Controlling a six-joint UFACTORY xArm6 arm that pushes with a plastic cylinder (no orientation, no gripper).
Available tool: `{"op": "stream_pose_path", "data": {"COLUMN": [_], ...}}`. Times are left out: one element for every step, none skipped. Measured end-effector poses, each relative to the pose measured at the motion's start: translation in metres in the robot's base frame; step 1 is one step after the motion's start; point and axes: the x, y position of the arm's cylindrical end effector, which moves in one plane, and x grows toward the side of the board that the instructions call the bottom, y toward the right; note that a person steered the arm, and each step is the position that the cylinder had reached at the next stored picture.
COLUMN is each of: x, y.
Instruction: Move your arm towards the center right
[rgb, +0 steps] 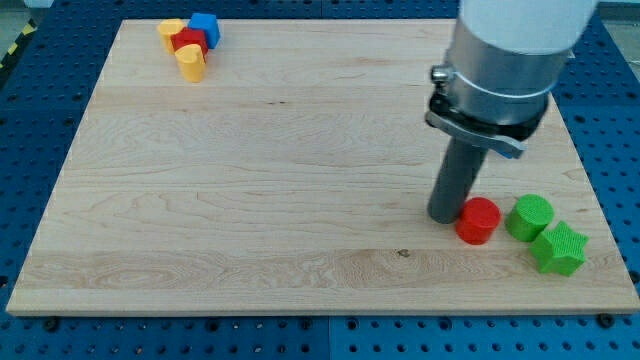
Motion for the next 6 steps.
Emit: {"op": "stream_pose_path", "data": {"x": [0.008, 0.015, -0.031, -0.098, -0.147, -0.172], "y": [0.021, 0.021, -0.023, -0.068, -0.082, -0.037]}}
